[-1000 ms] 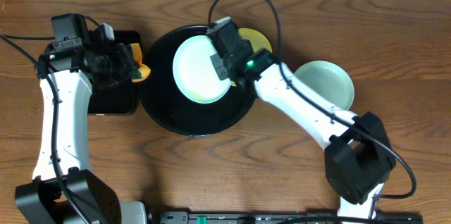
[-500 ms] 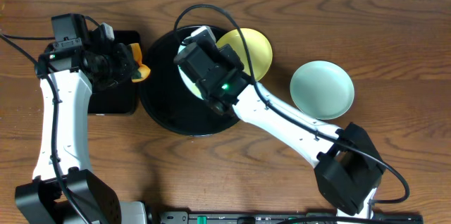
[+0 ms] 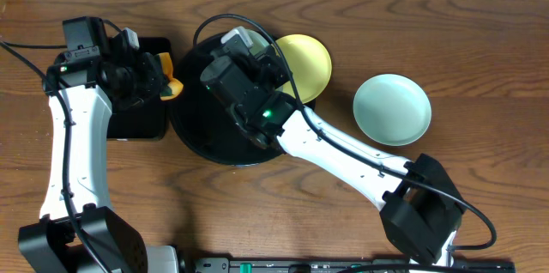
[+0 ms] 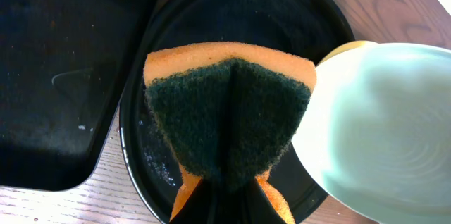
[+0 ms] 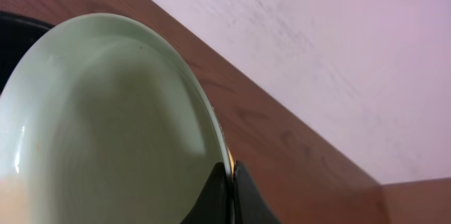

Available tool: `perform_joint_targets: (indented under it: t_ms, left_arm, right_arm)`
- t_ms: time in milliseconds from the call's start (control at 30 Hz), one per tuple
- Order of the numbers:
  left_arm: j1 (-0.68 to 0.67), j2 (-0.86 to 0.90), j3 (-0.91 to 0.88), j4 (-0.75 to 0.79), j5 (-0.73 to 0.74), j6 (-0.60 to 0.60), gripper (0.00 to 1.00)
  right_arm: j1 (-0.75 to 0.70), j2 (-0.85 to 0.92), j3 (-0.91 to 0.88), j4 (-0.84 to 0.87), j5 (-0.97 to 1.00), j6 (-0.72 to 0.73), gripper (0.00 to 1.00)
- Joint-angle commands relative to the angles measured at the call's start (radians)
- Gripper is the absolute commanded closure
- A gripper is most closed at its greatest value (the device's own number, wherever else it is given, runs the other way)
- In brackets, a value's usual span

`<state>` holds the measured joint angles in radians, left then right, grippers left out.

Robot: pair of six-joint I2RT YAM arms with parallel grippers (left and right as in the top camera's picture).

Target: Clean dirty plates on tray and stack at the side

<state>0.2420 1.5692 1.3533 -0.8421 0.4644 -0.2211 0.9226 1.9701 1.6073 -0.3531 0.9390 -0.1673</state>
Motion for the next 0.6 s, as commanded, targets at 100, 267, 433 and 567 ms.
perform_joint_targets:
  t_ms: [100,267,433,567]
  left_arm:
    - [0.004,0.002,-0.008,-0.003,-0.005,0.002,0.92]
    - [0.004,0.002,-0.008,-0.003,-0.005,0.003,0.92]
    - [0.004,0.002,-0.008,-0.006,-0.005,0.002,0.92]
    - [0.004,0.002,-0.008,-0.007,-0.005,0.003,0.92]
  right_arm:
    - [0.015,-0.009,0.005,0.018,0.05,-0.103,0.99]
    - [0.015,-0.009,0.005,0.025,0.06,-0.112,0.99]
    - [0.015,-0.009,0.005,0.023,0.054,-0.084,0.99]
    - [0.012,-0.013,0.005,-0.013,-0.011,-0.021,0.99]
